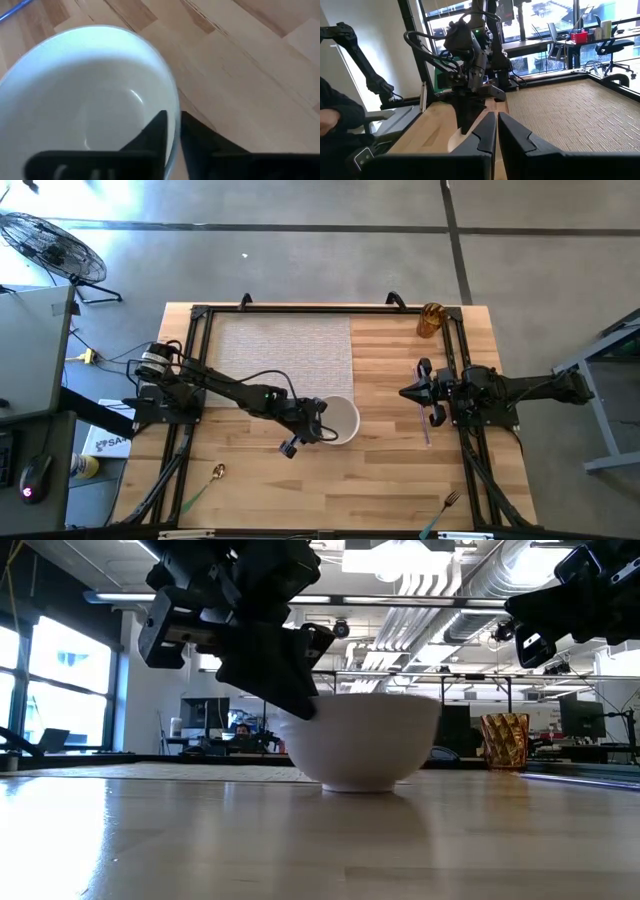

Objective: Pick & Place Utensil
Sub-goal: Put the white bowl on the center of the gray mat

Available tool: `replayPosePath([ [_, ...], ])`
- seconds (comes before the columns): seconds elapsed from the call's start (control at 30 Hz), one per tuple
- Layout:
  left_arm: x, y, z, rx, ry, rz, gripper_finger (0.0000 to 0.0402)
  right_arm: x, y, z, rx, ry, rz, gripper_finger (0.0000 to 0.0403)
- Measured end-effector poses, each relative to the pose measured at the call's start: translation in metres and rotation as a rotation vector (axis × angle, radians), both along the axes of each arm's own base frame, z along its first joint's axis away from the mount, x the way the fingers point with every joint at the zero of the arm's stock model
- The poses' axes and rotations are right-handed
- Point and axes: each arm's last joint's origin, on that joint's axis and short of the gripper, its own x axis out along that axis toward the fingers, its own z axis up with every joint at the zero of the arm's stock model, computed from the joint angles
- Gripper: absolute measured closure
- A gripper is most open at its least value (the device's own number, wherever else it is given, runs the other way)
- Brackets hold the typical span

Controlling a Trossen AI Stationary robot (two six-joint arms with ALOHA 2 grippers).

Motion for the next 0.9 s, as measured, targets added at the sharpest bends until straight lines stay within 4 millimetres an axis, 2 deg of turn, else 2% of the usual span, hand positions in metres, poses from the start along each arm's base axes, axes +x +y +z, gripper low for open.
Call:
replayPosePath([
  [0.07, 0.0, 0.0, 0.0, -0.001, 0.004, 0.0, 0.0393, 0.0, 0.0, 0.0, 0.0, 0.0, 0.0, 0.0391],
  [0.3, 0.0, 0.001, 0.002, 0.024, 0.005, 0.025, 0.0395, 0.0, 0.0, 0.0, 0.0, 0.0, 0.0, 0.0391],
  [0.37, 0.001, 0.001, 0.01, 0.035, 0.016, 0.03, 0.0394, 0.0, 0.0, 0.0, 0.0, 0.0, 0.0, 0.0391],
  [0.53, 0.002, 0.009, 0.049, 0.168, 0.03, 0.048, 0.0396, 0.0, 0.0, 0.0, 0.0, 0.0, 0.0, 0.0391],
  [0.6, 0.001, 0.021, 0.06, 0.201, 0.047, 0.088, 0.0397, 0.0, 0.0, 0.0, 0.0, 0.0, 0.0, 0.0391],
  [0.73, -0.005, 0.062, 0.072, 0.191, 0.081, 0.23, 0.0396, 0.0, 0.0, -0.001, 0.0, 0.006, 0.0, 0.0391],
  [0.9, -0.024, 0.116, 0.062, 0.159, 0.151, 0.428, 0.0396, 0.0, 0.0, -0.001, 0.0, 0.008, 0.0, 0.0391],
])
